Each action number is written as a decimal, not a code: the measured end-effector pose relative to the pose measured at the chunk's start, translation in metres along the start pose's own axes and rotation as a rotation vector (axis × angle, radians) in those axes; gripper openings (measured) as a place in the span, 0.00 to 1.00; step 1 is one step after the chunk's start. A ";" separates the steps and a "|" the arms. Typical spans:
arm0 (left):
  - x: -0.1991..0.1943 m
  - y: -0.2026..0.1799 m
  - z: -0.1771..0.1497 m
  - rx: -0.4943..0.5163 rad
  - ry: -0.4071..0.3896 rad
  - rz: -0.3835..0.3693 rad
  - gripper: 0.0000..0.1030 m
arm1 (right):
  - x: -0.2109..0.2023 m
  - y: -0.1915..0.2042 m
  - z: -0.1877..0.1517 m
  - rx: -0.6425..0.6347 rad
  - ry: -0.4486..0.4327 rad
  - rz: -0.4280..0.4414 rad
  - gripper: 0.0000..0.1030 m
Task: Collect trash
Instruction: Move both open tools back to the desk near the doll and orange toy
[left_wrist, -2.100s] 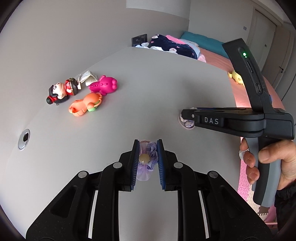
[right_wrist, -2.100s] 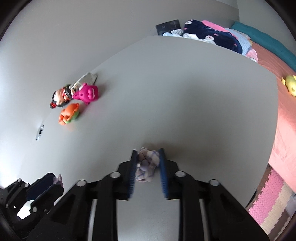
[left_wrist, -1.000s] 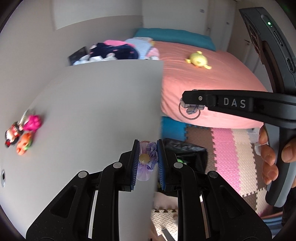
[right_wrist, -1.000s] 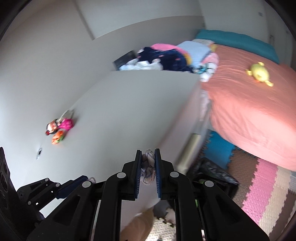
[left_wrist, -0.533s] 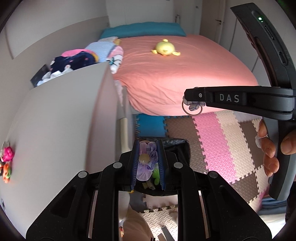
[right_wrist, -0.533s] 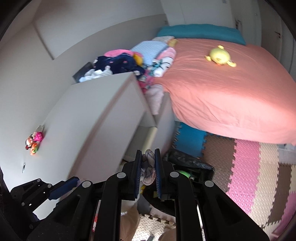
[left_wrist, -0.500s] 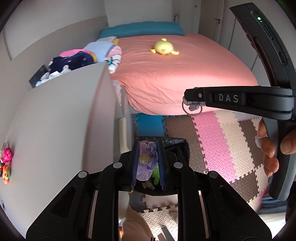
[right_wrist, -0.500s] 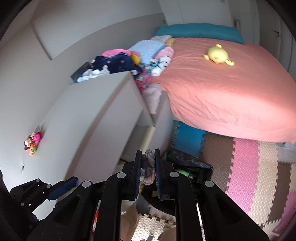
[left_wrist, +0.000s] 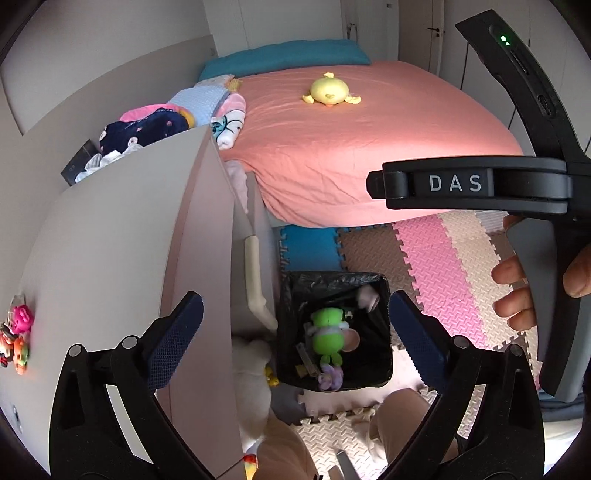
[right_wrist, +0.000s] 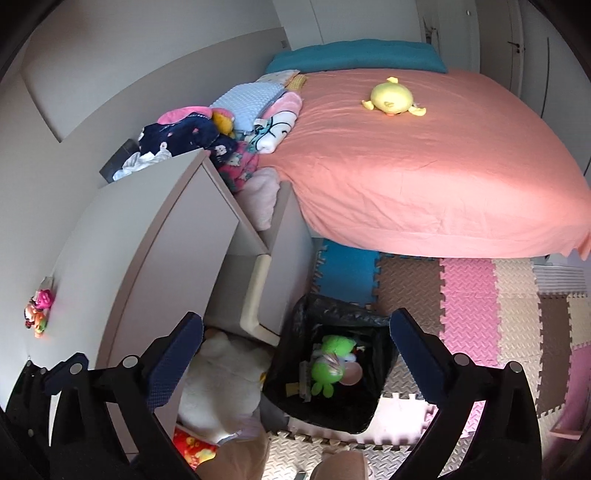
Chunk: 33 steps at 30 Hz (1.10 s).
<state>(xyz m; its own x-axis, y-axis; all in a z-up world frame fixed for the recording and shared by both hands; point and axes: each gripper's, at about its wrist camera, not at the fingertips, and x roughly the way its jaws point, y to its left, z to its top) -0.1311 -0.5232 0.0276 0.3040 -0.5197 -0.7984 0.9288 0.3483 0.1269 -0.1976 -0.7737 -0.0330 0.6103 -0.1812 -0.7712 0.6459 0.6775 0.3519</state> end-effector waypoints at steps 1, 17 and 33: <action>0.001 0.002 0.000 -0.006 0.003 -0.001 0.94 | 0.000 0.000 0.000 -0.003 0.000 0.000 0.98; -0.007 0.023 -0.008 -0.044 0.002 0.006 0.94 | 0.001 0.026 0.001 -0.051 -0.007 0.007 0.98; -0.035 0.106 -0.038 -0.199 -0.016 0.094 0.94 | 0.005 0.143 -0.001 -0.211 0.000 0.126 0.98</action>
<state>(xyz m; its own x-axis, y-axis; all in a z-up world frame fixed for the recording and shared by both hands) -0.0513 -0.4384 0.0465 0.3918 -0.4894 -0.7791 0.8364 0.5423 0.0799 -0.1030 -0.6770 0.0128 0.6796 -0.0860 -0.7285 0.4547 0.8287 0.3263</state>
